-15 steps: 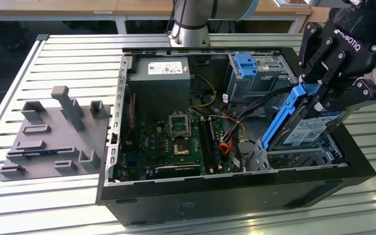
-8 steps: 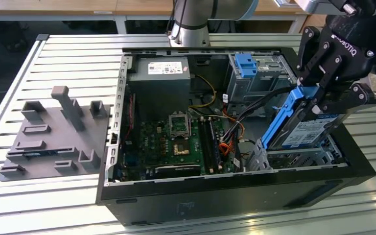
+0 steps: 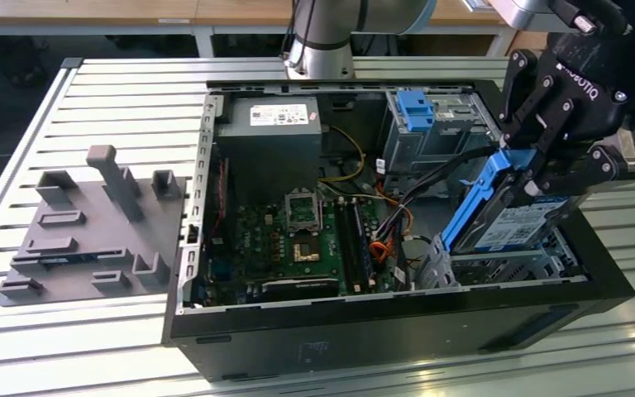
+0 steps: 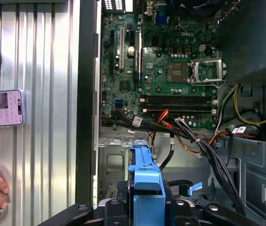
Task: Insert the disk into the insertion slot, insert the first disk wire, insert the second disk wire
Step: 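Insert the disk into the insertion slot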
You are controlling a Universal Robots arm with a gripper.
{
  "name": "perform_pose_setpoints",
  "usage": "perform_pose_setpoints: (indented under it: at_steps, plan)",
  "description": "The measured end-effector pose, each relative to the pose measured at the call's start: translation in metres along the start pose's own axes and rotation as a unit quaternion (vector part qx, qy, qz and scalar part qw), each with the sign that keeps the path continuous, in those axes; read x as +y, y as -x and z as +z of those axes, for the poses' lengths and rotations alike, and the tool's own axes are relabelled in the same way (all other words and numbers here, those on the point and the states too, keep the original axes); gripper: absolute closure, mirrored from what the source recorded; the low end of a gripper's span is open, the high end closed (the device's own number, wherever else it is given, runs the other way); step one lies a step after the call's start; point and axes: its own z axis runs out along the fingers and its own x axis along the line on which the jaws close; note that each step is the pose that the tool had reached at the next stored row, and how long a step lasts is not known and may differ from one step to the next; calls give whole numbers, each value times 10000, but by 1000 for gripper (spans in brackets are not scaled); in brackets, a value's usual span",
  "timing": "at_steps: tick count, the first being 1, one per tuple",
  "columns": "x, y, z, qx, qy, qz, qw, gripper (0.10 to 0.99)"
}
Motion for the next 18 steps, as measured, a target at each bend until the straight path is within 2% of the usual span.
perform_pose_setpoints:
  at_steps: [13,15,18]
  plan:
    - [-1,0,24,0,0,0,10000,722]
    - [-2,0,63,0,0,0,10000,722]
    - [-2,-1,69,0,0,0,10000,722]
